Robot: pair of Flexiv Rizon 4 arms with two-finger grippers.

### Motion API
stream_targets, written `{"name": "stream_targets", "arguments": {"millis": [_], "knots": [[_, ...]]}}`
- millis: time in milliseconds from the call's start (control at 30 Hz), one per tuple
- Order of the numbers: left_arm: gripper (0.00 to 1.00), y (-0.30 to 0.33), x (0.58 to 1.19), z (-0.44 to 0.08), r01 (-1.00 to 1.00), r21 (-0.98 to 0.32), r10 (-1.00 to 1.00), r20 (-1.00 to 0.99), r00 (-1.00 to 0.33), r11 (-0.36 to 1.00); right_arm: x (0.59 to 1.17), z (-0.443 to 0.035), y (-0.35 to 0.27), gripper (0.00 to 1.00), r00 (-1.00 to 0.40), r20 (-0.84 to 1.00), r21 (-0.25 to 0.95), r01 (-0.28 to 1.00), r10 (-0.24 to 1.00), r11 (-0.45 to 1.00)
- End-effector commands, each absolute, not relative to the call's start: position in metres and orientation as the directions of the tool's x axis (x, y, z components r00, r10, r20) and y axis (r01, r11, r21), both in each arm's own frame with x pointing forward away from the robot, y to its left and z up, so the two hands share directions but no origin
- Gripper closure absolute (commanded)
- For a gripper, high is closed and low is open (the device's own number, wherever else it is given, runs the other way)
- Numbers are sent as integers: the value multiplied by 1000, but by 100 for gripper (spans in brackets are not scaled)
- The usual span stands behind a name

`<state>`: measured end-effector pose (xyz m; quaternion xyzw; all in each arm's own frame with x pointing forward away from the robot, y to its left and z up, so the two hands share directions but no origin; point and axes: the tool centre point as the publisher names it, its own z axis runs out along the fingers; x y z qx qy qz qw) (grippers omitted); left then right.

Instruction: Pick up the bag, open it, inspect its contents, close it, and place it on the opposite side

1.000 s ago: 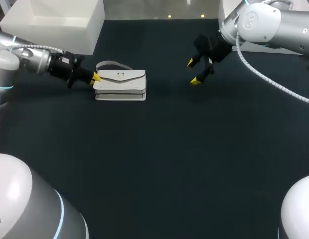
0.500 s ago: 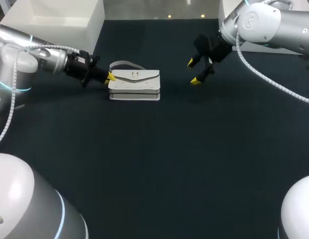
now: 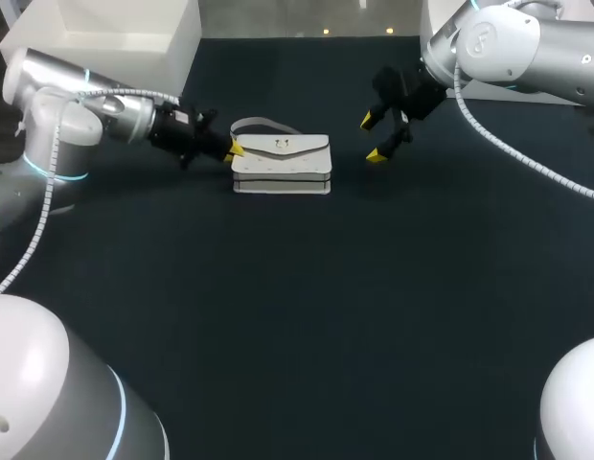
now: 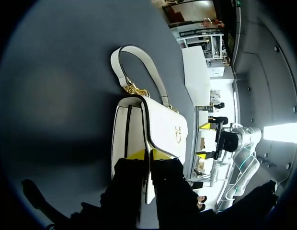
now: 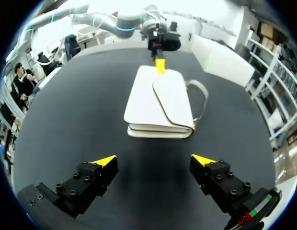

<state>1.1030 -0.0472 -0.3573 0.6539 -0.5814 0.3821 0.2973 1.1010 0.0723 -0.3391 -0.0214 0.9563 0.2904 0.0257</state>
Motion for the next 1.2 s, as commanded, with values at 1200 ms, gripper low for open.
{"name": "stream_targets", "arguments": {"millis": [1200], "knots": [[100, -72, 1143, -365, -993, -31, -522, 852, 33, -114, 1103, -339, 72, 0, -998, -59, 554, -56, -28, 830]]}}
